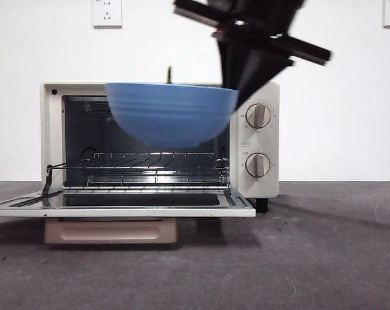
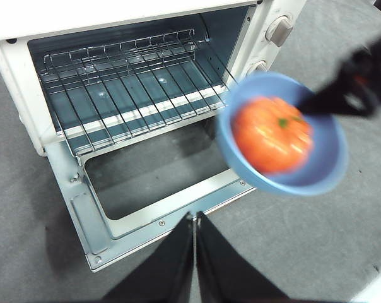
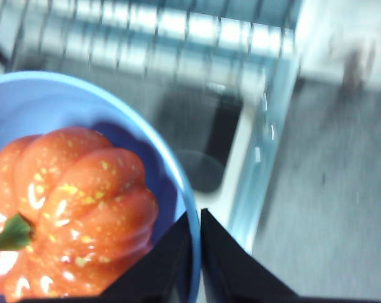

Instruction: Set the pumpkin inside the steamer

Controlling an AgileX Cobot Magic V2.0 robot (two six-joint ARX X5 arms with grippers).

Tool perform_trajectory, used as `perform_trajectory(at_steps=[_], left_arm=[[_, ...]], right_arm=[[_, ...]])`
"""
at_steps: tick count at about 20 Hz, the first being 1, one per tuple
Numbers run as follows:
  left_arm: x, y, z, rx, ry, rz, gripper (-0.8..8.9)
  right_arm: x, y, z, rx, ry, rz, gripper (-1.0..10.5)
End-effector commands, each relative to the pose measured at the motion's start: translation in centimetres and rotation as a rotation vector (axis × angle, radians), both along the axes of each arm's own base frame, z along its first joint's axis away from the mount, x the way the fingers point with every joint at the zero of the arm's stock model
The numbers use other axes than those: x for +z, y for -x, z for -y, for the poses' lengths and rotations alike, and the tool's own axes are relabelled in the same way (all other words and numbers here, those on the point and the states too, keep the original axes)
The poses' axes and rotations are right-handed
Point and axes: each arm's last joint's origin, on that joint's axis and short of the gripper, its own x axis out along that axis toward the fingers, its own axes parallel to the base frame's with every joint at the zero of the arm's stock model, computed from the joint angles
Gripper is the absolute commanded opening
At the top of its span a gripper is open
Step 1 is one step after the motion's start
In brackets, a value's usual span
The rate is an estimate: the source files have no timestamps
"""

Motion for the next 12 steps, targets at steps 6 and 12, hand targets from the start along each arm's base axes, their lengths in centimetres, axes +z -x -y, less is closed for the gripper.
perform_trajectory(at_steps=[6, 12], left_arm=[[0.1, -0.1, 0.1, -0.011, -0.012, 0.010, 0.15], [0.1, -0.1, 0.1, -0.012, -0.014, 0.006, 0.15]], right_arm=[[0.1, -5.2, -3.9, -0.185, -0.060, -0.022, 0.1], [-0.7, -6.6, -4.7, -0.325, -0.108, -0.021, 0.1]])
